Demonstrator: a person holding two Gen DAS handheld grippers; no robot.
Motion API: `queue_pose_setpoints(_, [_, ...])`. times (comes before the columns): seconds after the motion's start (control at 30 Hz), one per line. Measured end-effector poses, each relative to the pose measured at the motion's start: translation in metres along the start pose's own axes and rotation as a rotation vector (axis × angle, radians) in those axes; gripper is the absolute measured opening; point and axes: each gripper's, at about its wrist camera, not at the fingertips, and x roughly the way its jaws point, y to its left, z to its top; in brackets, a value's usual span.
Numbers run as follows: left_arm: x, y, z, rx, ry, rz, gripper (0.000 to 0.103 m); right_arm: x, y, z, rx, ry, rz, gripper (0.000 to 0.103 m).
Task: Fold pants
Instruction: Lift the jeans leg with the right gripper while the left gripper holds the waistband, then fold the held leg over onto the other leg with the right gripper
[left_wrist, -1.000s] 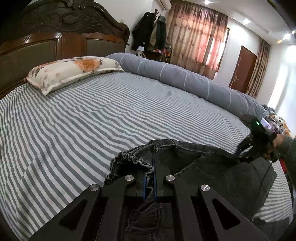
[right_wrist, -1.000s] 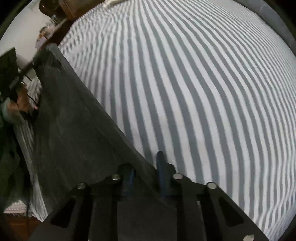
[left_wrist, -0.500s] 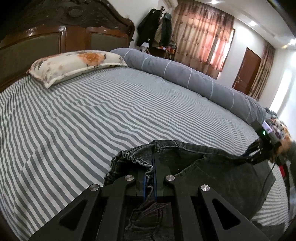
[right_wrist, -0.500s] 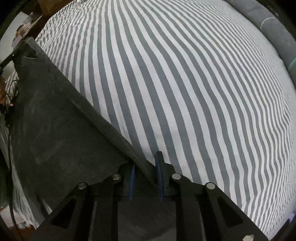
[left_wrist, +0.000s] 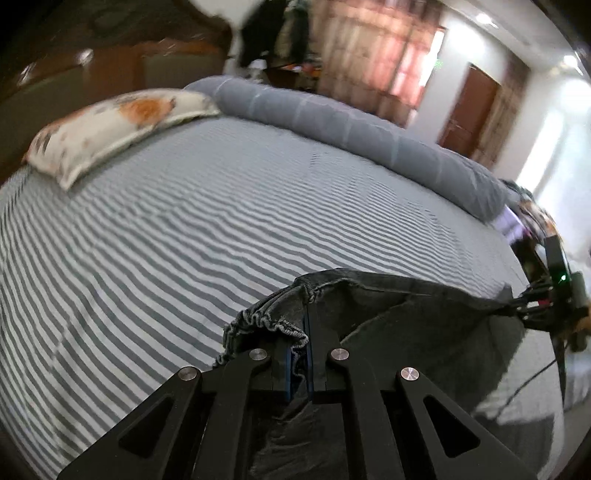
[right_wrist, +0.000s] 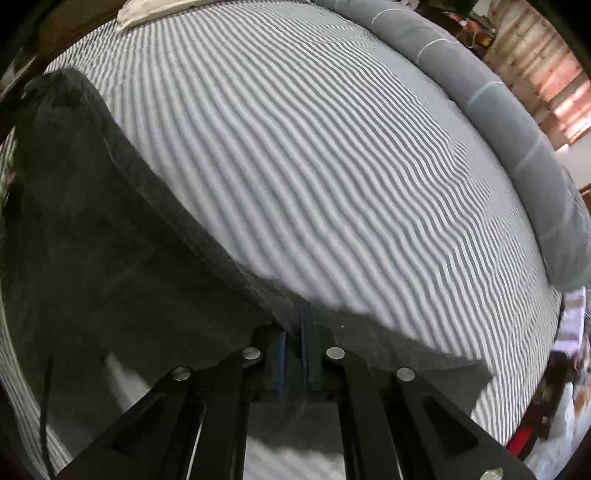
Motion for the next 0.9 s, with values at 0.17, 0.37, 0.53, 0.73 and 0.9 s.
queue_pose_setpoints(0.17, [-0.041, 0.005, -0.011, 0.079, -0.017, -0.11, 0.006, -0.049, 0.038, -0.051, 0.094, -0.029, -0.027, 0.004])
queue_pose_setpoints(0.37, [-0.074, 0.012, -0.037, 0.144, 0.048, -0.164, 0.006, -0.085, 0.111, -0.124, 0.23, -0.071, -0.014, 0.004])
queue_pose_setpoints(0.53, [-0.09, 0.006, -0.076, 0.247, 0.129, -0.118, 0.007, -0.07, 0.177, -0.177, 0.335, -0.03, 0.04, 0.004])
queue_pose_setpoints(0.73, [-0.086, 0.011, -0.12, 0.275, 0.244, -0.04, 0.009, -0.034, 0.227, -0.211, 0.419, 0.029, 0.061, 0.005])
queue_pose_setpoints(0.9, [-0.067, 0.015, -0.152, 0.277, 0.33, 0.045, 0.013, -0.034, 0.228, -0.221, 0.595, -0.028, 0.036, 0.015])
